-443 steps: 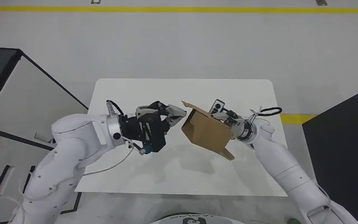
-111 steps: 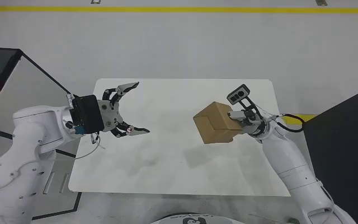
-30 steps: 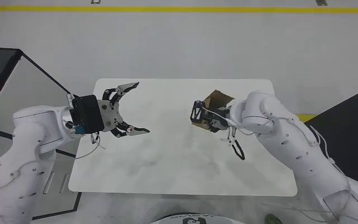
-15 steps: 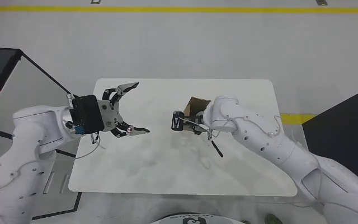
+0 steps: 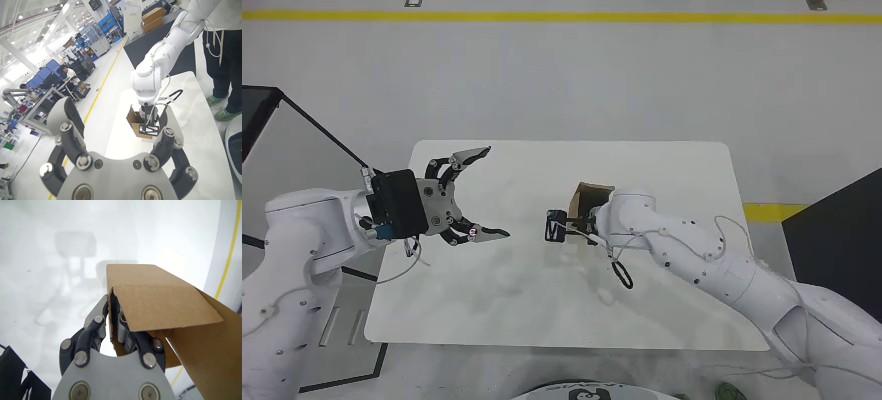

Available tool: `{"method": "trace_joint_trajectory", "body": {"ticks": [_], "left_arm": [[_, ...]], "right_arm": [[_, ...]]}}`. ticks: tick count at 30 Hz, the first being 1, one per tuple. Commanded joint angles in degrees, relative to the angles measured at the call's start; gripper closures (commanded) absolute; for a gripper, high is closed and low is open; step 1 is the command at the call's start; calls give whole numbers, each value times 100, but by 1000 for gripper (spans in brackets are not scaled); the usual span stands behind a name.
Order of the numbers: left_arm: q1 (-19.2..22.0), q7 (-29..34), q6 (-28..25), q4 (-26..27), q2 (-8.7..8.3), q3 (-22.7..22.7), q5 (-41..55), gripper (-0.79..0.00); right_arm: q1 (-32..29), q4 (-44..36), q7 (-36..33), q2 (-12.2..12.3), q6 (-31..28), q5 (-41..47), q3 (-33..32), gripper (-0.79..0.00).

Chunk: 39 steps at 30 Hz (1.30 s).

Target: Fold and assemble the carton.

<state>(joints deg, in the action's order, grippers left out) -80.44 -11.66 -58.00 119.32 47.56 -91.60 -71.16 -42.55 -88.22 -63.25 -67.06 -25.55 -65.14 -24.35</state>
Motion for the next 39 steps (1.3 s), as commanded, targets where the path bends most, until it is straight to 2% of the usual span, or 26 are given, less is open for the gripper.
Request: {"method": "trace_joint_trajectory", "body": {"ticks": [1, 4, 11, 20, 26, 34, 39], "left_arm": [[0, 0, 0, 0, 0, 0, 0, -785], [0, 0, 0, 0, 0, 0, 0, -785], [0, 0, 0, 0, 0, 0, 0, -785], [0, 0, 0, 0, 0, 0, 0, -785], [0, 0, 0, 0, 0, 0, 0, -785], [0, 0, 0, 0, 0, 0, 0, -785], [0, 0, 0, 0, 0, 0, 0, -785]], "right_arm": [[2, 132, 10, -96, 194, -170, 138, 0], [31, 316, 59, -259, 403, -184, 265, 0], [18, 314, 92, -259, 413, -197, 264, 0], [-181, 158, 288, -224, 116, -724, 202, 0], [-244, 159, 207, -240, -84, -651, 99, 0], [-213, 293, -195, -304, -346, -46, -73, 0], [-195, 287, -302, -344, -342, -200, -55, 0]]}}
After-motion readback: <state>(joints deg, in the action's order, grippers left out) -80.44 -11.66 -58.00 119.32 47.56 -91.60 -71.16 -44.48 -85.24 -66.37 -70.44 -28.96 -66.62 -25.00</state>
